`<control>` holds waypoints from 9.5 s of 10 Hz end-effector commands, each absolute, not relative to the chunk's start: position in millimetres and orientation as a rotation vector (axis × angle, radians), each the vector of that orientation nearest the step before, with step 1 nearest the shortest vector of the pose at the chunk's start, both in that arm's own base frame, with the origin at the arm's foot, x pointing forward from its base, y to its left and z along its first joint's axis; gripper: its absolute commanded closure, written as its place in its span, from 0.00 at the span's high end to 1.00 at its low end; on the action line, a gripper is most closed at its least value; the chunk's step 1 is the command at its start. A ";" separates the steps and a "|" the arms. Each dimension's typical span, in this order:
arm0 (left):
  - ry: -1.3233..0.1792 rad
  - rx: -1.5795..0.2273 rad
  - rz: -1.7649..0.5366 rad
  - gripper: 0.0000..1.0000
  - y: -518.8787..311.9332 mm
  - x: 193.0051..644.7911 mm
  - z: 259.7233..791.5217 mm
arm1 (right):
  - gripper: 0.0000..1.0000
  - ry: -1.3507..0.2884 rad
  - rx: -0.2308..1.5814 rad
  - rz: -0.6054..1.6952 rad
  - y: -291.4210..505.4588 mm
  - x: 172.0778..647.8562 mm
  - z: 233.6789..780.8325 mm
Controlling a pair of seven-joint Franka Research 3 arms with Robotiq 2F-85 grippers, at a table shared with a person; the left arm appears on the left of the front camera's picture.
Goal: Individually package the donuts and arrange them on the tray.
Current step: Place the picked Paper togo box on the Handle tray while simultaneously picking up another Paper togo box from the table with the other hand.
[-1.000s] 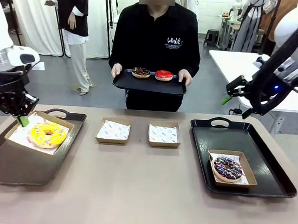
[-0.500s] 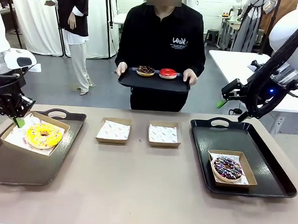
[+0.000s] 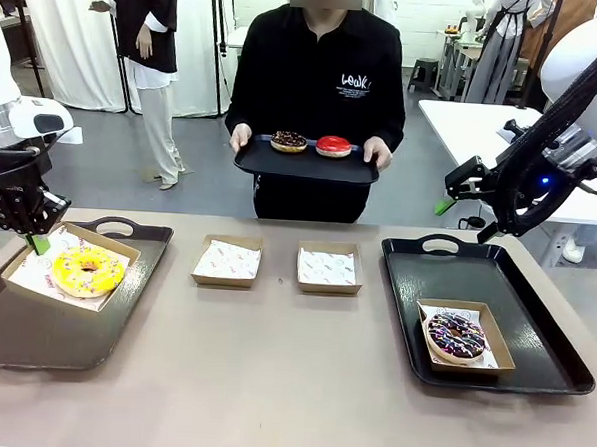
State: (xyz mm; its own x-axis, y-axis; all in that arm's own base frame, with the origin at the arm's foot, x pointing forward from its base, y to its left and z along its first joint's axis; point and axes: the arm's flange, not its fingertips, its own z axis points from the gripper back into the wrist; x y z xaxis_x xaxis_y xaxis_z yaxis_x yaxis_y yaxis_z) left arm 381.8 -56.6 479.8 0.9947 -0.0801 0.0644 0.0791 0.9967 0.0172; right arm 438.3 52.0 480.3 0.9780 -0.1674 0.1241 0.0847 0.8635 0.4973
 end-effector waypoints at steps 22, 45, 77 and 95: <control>-0.013 0.033 -0.005 0.01 16.5 358.7 427.0 | 1.00 -0.152 0.131 0.110 251.1 539.7 364.9; -0.003 0.048 0.080 0.01 -17.8 400.4 380.6 | 1.00 -0.121 0.091 0.042 253.7 552.1 319.5; -0.096 -0.879 -0.027 1.00 129.4 353.2 444.9 | 0.00 -0.185 0.111 -0.014 242.6 526.1 438.2; -0.098 -1.228 0.228 1.00 243.5 312.5 405.9 | 0.00 -0.151 0.127 -0.019 265.0 550.7 489.1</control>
